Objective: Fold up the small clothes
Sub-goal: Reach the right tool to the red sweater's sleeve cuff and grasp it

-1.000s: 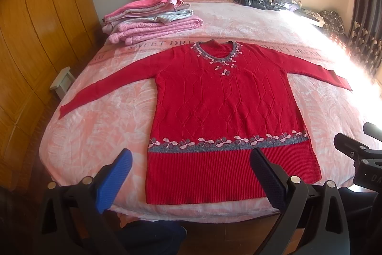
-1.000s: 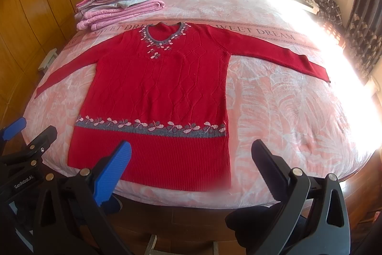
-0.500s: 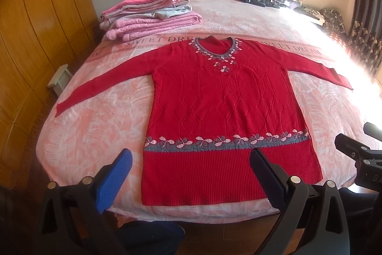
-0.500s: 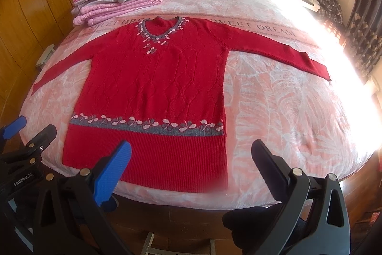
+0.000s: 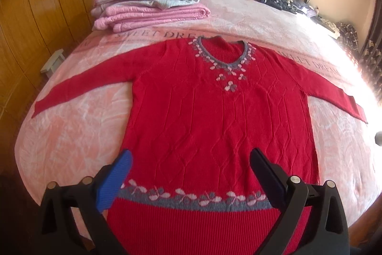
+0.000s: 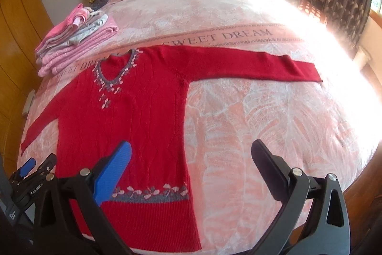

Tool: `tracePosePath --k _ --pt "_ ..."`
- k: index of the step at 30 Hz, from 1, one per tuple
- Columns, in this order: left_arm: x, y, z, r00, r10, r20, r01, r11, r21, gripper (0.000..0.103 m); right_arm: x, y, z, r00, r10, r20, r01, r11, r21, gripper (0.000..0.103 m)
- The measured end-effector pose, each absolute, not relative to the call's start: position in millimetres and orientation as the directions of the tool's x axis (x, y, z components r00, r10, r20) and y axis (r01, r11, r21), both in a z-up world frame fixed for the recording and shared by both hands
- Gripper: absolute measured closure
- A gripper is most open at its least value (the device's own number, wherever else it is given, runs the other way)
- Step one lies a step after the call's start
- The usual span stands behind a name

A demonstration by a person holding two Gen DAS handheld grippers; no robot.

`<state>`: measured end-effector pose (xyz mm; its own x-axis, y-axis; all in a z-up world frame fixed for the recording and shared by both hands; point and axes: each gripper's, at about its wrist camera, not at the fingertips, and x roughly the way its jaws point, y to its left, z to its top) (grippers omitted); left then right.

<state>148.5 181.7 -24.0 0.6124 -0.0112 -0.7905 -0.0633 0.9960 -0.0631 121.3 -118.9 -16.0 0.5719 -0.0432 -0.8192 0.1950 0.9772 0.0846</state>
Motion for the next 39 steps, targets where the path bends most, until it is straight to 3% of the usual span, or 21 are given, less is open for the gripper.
tracePosePath --k 8,14,28,31,34,36,39 --pt "226.2 130.6 -0.1 0.646 -0.107 -0.756 -0.002 0.990 -0.142 0.004 218.8 -192.6 -25.2 0.586 -0.093 -0.805 0.240 0.969 0.063 0.004" --pt "288.5 104.2 -21.2 0.635 -0.134 -0.761 -0.017 0.982 -0.187 0.004 273.6 -293.7 -63.2 0.526 -0.002 -0.851 0.303 0.935 0.185 0.004" --pt "334.5 51.9 -97.3 0.572 -0.106 -0.813 -0.016 0.990 -0.141 0.004 273.5 -538.0 -159.3 0.383 -0.126 -0.915 0.567 0.814 0.125 0.005" --pt "336.9 39.4 -97.4 0.584 -0.101 -0.806 -0.017 0.991 -0.136 0.004 269.1 -554.2 -182.5 0.383 -0.038 -0.923 0.573 0.794 0.205 0.036" --pt "338.7 27.9 -96.1 0.592 -0.097 -0.800 -0.019 0.991 -0.134 0.004 267.1 -549.8 -184.5 0.401 -0.040 -0.915 0.552 0.808 0.206 0.033" --pt "338.5 21.5 -95.9 0.594 -0.101 -0.798 -0.023 0.990 -0.142 0.004 269.3 -541.0 -182.8 0.398 -0.053 -0.916 0.514 0.840 0.175 0.041" --pt "335.6 13.5 -96.1 0.591 -0.109 -0.799 -0.012 0.990 -0.143 0.004 268.3 -537.9 -180.4 0.412 -0.044 -0.910 0.477 0.862 0.174 0.067"
